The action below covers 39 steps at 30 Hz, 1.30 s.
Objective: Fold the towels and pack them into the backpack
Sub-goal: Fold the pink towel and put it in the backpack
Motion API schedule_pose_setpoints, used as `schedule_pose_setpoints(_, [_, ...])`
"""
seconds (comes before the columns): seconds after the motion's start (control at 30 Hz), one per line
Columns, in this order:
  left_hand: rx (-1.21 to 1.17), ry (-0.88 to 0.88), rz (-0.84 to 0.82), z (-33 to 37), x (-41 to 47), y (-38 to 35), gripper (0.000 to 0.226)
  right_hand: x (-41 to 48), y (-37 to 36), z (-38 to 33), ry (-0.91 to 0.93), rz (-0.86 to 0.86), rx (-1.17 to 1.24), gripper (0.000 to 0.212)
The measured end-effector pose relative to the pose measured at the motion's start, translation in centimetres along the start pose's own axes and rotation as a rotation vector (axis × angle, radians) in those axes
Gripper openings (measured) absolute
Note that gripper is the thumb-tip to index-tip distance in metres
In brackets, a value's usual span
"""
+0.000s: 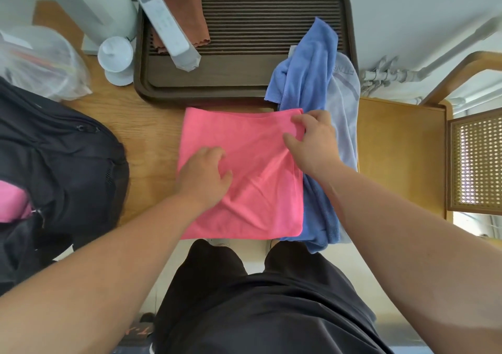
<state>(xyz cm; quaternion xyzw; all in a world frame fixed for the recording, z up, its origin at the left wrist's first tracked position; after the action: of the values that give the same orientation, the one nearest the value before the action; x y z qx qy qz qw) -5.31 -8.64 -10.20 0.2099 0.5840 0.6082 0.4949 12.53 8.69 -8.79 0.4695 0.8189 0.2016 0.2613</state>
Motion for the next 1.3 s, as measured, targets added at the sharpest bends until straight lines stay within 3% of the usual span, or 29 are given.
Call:
schedule_pose_setpoints(0.1, [0.154,0.092,0.017,-1.9,2.7,1.5,0.057,0.5,-0.2,-0.6,-0.01,0.045,-0.052,0.045])
schedule_pose_setpoints(0.27, [0.237,0.13,-0.032,-3.8,6.8,3.6,0.057,1.5,-0.5,-1.5,-0.028,0.025,-0.172,0.039])
schedule_pose_setpoints(0.47, [0.287,0.117,-0.121,-4.6,8.3,3.4,0.061,1.9,0.1,-2.4,-0.079,0.096,-0.09,0.004])
schedule_pose_setpoints(0.6, [0.251,0.124,-0.222,-4.9,8.5,3.2,0.049,1.1,0.0,-3.2,-0.049,0.062,0.017,0.032])
schedule_pose_setpoints(0.77, [0.224,0.104,-0.231,-5.3,7.3,4.3,0.022,-1.2,0.9,-4.1,0.004,0.1,0.054,0.016])
schedule_pose_setpoints(0.93, [-0.049,-0.019,-0.113,-4.9,4.2,6.8,0.011,-4.3,2.8,-5.1,-0.033,0.173,0.157,0.008])
schedule_pose_setpoints(1.1, [-0.514,-0.082,-0.158,-2.4,-0.3,12.1,0.04,-6.8,6.0,-7.4,0.055,0.189,0.281,0.014])
schedule_pose_setpoints(1.3, [-0.607,-0.109,-0.004,-0.3,-4.8,18.3,0.018,-8.8,12.6,-10.8,0.177,0.122,0.364,0.01])
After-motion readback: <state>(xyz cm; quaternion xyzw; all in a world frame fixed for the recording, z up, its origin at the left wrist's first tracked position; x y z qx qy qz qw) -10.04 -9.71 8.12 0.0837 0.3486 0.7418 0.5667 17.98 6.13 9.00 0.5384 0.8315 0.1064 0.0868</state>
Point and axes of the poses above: each hand's wrist, its own x-axis towards the middle knuckle, its own y-axis out of the back of the hand, z = x × y, the point moved 3 cm from there along x, towards the middle knuckle, and after that the axes turned 15 degrees about x, right-handed, at the moved point
